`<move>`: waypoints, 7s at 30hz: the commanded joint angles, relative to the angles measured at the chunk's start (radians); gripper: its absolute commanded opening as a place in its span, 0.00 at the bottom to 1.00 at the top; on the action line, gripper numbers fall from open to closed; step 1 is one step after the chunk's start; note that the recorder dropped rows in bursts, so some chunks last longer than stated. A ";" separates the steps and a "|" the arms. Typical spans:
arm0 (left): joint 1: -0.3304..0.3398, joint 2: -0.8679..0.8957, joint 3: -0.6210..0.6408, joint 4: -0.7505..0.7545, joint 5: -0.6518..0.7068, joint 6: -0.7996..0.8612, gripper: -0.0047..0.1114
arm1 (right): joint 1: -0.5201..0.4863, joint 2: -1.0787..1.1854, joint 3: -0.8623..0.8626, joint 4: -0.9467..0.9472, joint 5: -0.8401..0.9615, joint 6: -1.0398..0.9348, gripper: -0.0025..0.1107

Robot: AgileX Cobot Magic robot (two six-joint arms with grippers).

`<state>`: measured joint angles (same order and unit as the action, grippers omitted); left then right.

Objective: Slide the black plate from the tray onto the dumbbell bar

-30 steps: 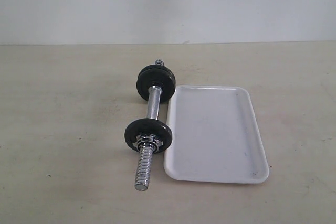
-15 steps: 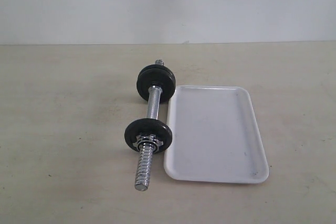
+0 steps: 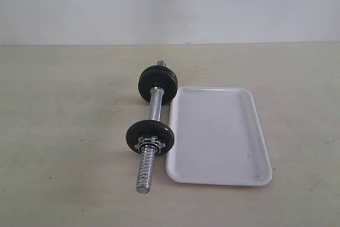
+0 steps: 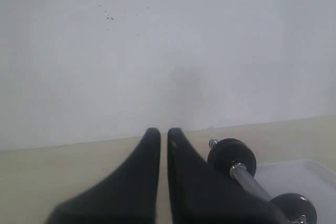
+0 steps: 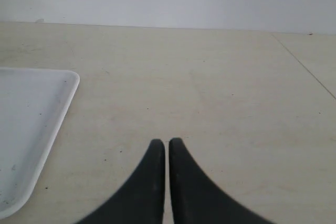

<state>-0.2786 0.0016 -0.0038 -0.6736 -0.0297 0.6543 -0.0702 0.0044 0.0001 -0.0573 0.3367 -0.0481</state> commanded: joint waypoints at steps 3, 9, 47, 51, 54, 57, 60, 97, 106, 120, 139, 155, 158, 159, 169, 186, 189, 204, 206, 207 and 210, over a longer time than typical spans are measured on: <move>0.005 -0.002 0.004 -0.009 -0.014 0.001 0.08 | 0.002 -0.004 0.000 0.001 -0.006 -0.004 0.03; 0.005 -0.002 0.004 -0.009 -0.014 0.001 0.08 | 0.002 -0.004 0.000 0.001 -0.006 -0.004 0.03; 0.234 -0.002 0.004 0.177 0.276 -0.074 0.08 | 0.002 -0.004 0.000 0.001 -0.006 -0.004 0.03; 0.234 -0.002 0.004 0.177 0.151 -0.184 0.08 | 0.002 -0.004 0.000 0.001 -0.006 -0.004 0.03; 0.234 -0.002 0.004 0.249 0.116 -0.272 0.08 | 0.002 -0.004 0.000 0.001 -0.006 -0.004 0.03; 0.239 -0.002 0.004 0.805 0.160 -0.763 0.08 | 0.002 -0.004 0.000 0.001 -0.006 -0.004 0.03; 0.247 -0.002 0.004 0.976 0.368 -1.095 0.08 | 0.002 -0.004 0.000 0.001 -0.006 -0.004 0.03; 0.247 -0.002 0.004 0.689 0.345 -0.691 0.08 | 0.000 -0.004 0.000 0.001 -0.006 -0.004 0.03; 0.247 -0.002 0.004 0.689 0.345 -0.691 0.08 | 0.109 -0.004 0.000 0.001 -0.006 -0.004 0.03; 0.327 -0.002 0.004 0.689 0.343 -0.691 0.08 | 0.170 -0.004 0.000 0.001 -0.006 -0.004 0.03; 0.327 -0.002 0.004 0.689 0.343 -0.691 0.08 | 0.170 -0.004 0.000 0.001 -0.006 -0.004 0.03; 0.327 -0.002 0.004 0.689 0.343 -0.691 0.08 | 0.169 -0.004 0.000 0.001 -0.006 -0.004 0.03; 0.327 -0.002 0.004 0.689 0.343 -0.691 0.08 | 0.169 -0.004 0.000 0.001 -0.006 -0.004 0.03; 0.327 -0.002 0.004 0.689 0.343 -0.691 0.08 | 0.169 -0.004 0.000 0.001 -0.006 -0.004 0.03; 0.327 -0.002 0.004 0.689 0.343 -0.691 0.08 | 0.169 -0.004 0.000 0.001 -0.006 -0.004 0.03; 0.327 -0.002 0.004 0.689 0.343 -0.691 0.08 | 0.169 -0.004 0.000 0.001 -0.006 -0.004 0.03; 0.327 -0.002 0.004 0.689 0.343 -0.691 0.08 | 0.169 -0.004 0.000 0.001 -0.006 -0.004 0.03; 0.327 -0.002 0.004 0.689 0.343 -0.691 0.08 | 0.169 -0.004 0.000 0.001 -0.006 -0.004 0.03; 0.327 -0.002 0.004 0.689 0.343 -0.691 0.08 | 0.169 -0.004 0.000 0.001 -0.006 -0.004 0.03; 0.327 -0.002 0.004 0.689 0.343 -0.691 0.08 | 0.169 -0.004 0.000 0.001 -0.006 -0.004 0.03; 0.327 -0.002 0.004 0.689 0.343 -0.691 0.08 | 0.169 -0.004 0.000 0.001 -0.006 -0.004 0.03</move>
<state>0.0450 0.0016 0.0005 0.0224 0.3308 -0.0407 0.0995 0.0044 0.0001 -0.0547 0.3367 -0.0481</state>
